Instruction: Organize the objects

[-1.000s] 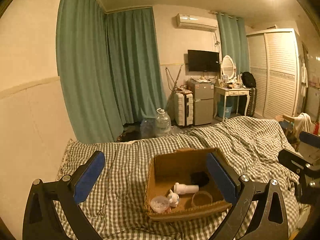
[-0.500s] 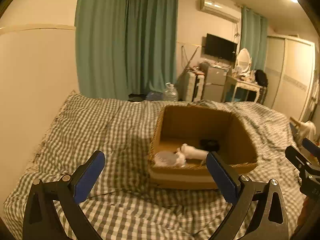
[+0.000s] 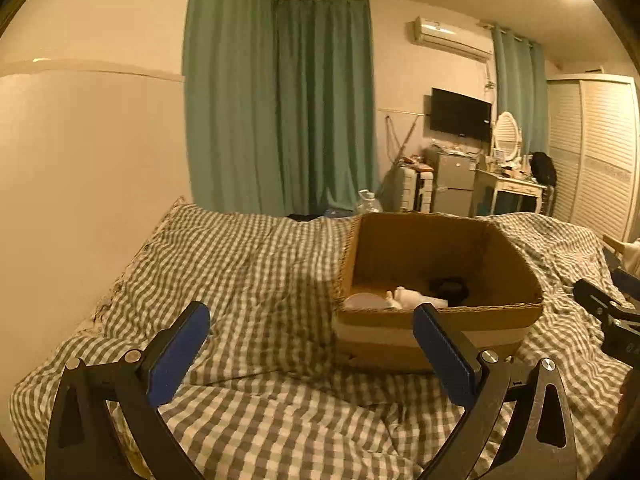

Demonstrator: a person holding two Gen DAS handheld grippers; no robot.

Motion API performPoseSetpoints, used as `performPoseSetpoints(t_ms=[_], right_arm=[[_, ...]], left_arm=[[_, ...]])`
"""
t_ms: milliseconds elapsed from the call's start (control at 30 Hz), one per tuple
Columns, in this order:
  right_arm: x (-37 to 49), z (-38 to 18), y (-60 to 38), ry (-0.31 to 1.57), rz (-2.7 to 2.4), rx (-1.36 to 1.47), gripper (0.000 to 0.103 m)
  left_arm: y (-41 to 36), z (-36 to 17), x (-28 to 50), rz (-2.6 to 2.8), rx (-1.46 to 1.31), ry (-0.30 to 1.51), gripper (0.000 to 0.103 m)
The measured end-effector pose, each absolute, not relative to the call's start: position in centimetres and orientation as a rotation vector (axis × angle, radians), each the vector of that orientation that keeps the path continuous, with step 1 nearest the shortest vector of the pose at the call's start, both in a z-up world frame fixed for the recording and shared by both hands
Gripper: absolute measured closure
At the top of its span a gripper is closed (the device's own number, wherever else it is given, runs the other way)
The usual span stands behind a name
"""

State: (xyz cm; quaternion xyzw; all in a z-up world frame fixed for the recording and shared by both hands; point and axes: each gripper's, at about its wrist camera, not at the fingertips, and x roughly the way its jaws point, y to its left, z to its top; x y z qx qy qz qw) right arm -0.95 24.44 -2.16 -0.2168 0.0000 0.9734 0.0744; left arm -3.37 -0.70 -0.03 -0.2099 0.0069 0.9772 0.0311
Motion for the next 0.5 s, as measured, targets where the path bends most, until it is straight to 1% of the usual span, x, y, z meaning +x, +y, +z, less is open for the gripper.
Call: performPoseSetpoints(t_ms=[167, 267, 500], right_arm=[[-0.7, -2.2, 23.7, 0.003, 2.934, -0.648, 0.0], [-0.6, -2.2, 23.1, -0.027, 2.93, -0.649, 0.0], [-0.7, -2.8, 22.7, -0.051, 2.925, -0.681, 0.0]], left_arm=[[-0.1, 0.5, -2.9, 3.015, -0.596, 0.035, 0.0], [0.5, 0.7, -2.5, 3.01, -0.572, 0.056, 0.0], [1.9, 0.0, -2.5, 2.977, -0.602, 0.102, 0.0]])
